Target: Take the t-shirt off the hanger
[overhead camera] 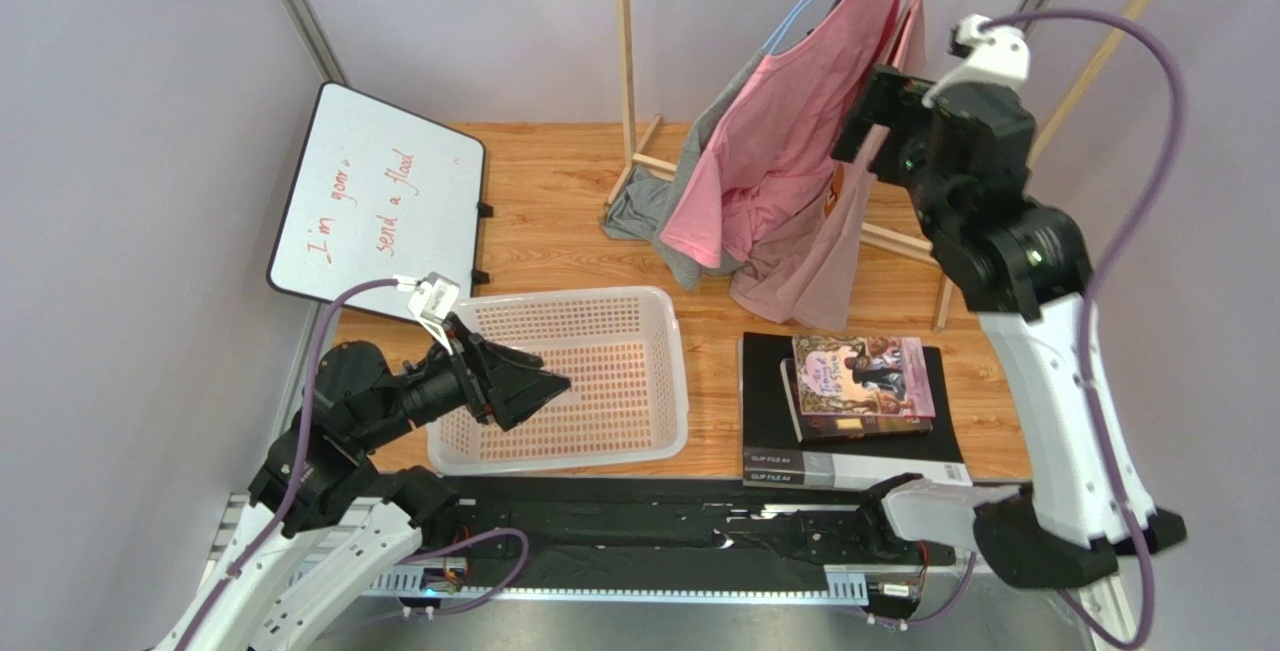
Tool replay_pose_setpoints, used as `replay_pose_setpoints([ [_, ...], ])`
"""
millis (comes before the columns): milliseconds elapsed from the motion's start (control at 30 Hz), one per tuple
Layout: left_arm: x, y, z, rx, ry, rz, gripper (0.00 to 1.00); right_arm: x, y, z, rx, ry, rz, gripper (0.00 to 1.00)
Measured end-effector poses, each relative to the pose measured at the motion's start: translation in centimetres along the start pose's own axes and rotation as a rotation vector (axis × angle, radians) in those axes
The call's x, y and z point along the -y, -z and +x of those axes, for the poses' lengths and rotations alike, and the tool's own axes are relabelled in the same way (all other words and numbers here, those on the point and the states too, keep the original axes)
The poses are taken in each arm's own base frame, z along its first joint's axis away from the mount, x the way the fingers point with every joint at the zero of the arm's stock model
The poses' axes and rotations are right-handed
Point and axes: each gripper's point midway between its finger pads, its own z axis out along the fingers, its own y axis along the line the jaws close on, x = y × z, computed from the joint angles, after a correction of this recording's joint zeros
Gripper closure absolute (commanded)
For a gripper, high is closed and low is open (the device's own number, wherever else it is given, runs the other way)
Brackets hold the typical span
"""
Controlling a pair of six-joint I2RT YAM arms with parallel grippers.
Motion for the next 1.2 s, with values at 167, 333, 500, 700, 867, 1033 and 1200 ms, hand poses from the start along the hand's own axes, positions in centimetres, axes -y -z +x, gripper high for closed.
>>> replay_pose_setpoints([
  [167, 0.7, 0.2, 0.3, -0.022, -0.012, 0.035, 0.19, -0.5, -6.6, 0.8, -0.072, 0.060, 0.059, 0.28],
  [333, 1.0, 0.3, 0.5, -0.035, -0.013, 0.053, 0.21, 0.8, -9.4, -0.8, -0.058, 0.023, 0.078, 0.40],
  [500, 1.1, 0.3, 0.7, -0.046, -0.019, 0.063, 0.24, 1.4, -10.1, -1.9, -0.039, -0.033, 0.036, 0.48],
  [700, 1.2, 0.1, 0.9, -0.062, -0.012, 0.069, 0.27, 1.1, -11.3, -2.5, -0.019, -0.110, -0.039, 0.62],
  [867, 1.3, 0.1, 0.9, -0.065, -0.011, 0.073, 0.29, 1.3, -12.5, -2.6, -0.021, -0.180, -0.080, 0.60],
  [1033, 1.5, 0.3, 0.8, -0.058, -0.003, 0.081, 0.31, 1.1, -14.3, -1.6, -0.054, -0.206, -0.108, 0.64],
  [1200, 1.8, 0.2, 0.7, -0.056, -0.004, 0.094, 0.35, 0.2, -15.7, -0.2, -0.104, -0.228, -0.148, 0.99],
])
